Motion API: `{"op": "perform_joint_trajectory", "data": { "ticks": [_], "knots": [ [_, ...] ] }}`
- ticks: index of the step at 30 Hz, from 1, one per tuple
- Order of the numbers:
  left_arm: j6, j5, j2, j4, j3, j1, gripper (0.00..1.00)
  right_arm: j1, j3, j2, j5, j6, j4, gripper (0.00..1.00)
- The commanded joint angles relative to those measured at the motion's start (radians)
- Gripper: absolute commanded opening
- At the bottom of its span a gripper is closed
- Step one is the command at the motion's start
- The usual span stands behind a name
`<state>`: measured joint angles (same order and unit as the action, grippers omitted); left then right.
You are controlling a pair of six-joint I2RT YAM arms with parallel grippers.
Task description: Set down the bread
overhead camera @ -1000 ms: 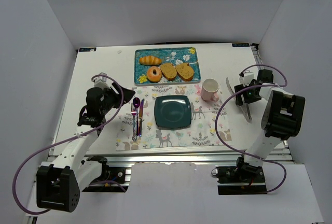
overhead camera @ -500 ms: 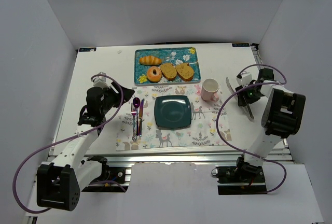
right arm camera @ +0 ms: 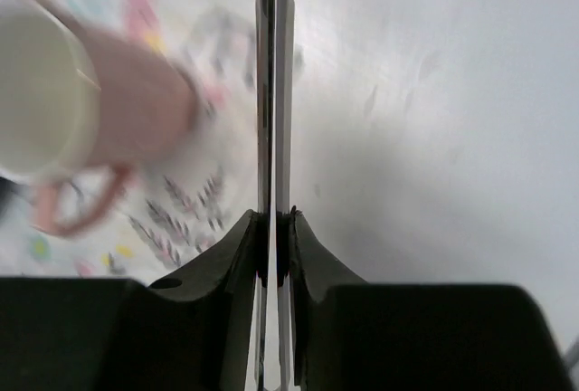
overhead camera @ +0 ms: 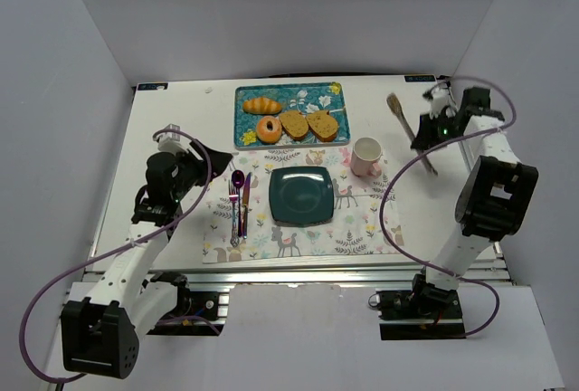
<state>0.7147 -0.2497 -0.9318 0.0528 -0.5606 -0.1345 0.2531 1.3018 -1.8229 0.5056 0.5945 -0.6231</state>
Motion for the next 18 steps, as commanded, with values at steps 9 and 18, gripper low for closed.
{"op": "perform_joint_trajectory", "data": {
  "ticks": [9, 18],
  "knots": [
    [0.031, 0.001, 0.022, -0.016, -0.099, -0.002, 0.69, -0.29, 0.499, 0.011, 0.382, -0.378, -0.031, 0.34],
    [0.086, 0.043, 0.074, 0.006, -0.07, -0.001, 0.69, -0.409, 0.554, -0.049, 0.399, -0.461, -0.013, 0.38]
  ]
}}
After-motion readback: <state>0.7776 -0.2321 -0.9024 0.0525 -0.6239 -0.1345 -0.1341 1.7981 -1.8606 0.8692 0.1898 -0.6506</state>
